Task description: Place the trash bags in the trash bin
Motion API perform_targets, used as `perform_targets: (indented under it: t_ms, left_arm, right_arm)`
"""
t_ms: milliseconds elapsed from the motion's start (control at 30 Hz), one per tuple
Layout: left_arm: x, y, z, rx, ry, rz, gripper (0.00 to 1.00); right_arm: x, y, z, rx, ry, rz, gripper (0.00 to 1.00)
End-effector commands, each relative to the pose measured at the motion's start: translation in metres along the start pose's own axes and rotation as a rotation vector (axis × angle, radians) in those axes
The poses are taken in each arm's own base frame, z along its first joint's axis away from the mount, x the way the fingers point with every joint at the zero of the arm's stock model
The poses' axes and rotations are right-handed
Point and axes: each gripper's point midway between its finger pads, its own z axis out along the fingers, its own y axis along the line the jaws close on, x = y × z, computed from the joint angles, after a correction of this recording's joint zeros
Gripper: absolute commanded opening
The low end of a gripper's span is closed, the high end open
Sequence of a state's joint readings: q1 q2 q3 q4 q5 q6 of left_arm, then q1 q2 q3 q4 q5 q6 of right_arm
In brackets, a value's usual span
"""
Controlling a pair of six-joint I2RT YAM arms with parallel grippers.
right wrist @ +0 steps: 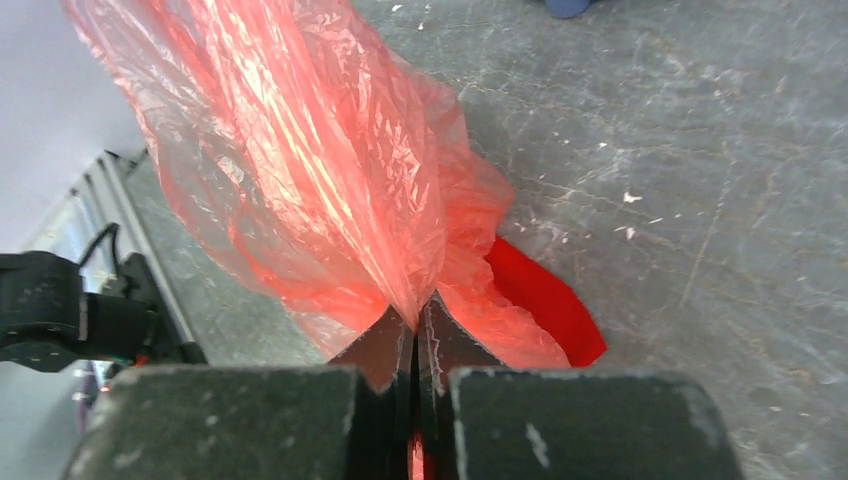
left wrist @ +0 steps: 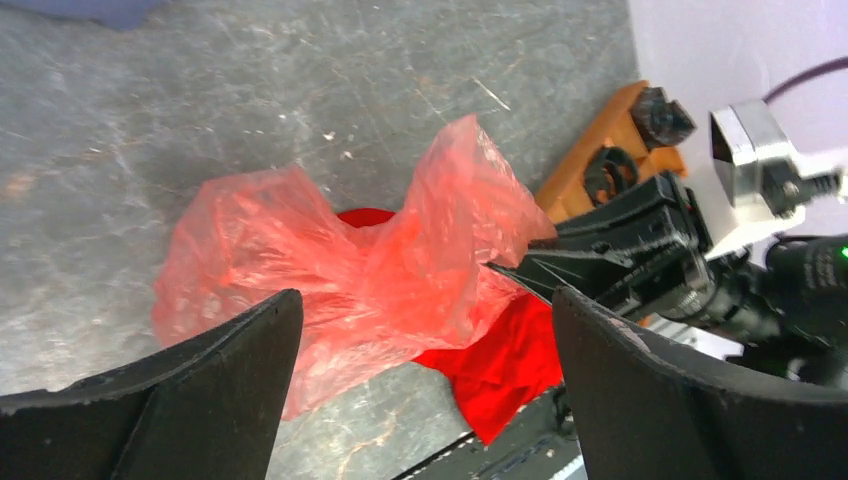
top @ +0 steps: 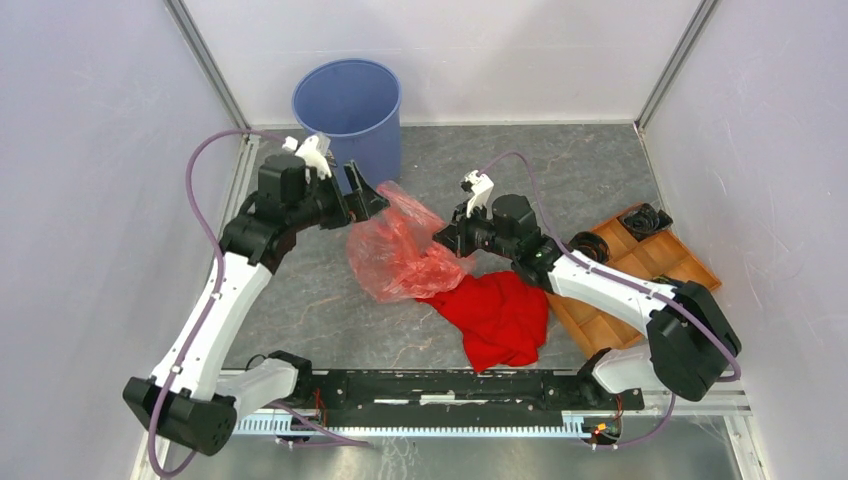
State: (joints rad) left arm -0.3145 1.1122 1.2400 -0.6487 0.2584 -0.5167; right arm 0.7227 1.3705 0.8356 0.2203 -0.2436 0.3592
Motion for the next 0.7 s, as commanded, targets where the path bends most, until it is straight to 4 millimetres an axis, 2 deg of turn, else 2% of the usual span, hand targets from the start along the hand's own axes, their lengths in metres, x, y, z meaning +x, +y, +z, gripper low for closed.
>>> perform_targets:
  t_ms: [0, 33, 167, 333, 433, 567, 667]
  left_arm:
    - [0.019, -0.019, -0.009, 0.135, -0.003, -0.086, 1.00]
    - [0.033, -0.019, -0.005, 0.164, 0.021, -0.110, 1.00]
    - [0.065, -0.032, 0.003, 0.218, 0.029, -0.166, 0.98]
    - [0.074, -0.026, 0.016, 0.072, -0.056, -0.154, 0.98]
    - [0.080, -0.013, 0.028, -0.014, -0.062, -0.177, 0.83]
    - [0.096, -0.001, 0.043, -0.075, -0.016, -0.164, 0.60]
    - [0.106, 0.001, 0.050, -0.078, 0.020, -0.166, 0.48]
  right_arm:
    - [-0.025, 0.016, -0.004, -0.101, -0.106, 0.154, 0.00]
    - [-0.024, 0.016, -0.003, -0.107, -0.112, 0.176, 0.00]
    - [-0.023, 0.016, -0.003, -0.127, -0.133, 0.218, 0.01]
    - [-0.020, 0.014, -0.007, -0.116, -0.135, 0.219, 0.01]
    - [-0.015, 0.011, -0.010, -0.101, -0.132, 0.222, 0.01]
    - [-0.009, 0.003, -0.014, -0.053, -0.128, 0.217, 0.01]
    - [-0.005, -0.004, -0.015, -0.012, -0.117, 0.203, 0.01]
